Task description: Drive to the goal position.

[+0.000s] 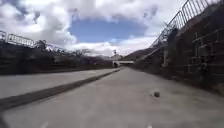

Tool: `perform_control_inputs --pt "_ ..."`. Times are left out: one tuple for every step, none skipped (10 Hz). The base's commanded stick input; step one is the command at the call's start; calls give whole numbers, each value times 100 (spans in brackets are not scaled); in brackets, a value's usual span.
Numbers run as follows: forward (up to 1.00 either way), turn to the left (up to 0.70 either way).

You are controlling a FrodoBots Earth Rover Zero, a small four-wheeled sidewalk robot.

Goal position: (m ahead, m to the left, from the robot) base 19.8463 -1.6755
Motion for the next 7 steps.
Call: perform_control_inputs --pt "100 0" --pt "100 0" --pt "100 0" --pt "100 -4" --pt "100 -13" --pt "100 -22" --pt "100 -27"
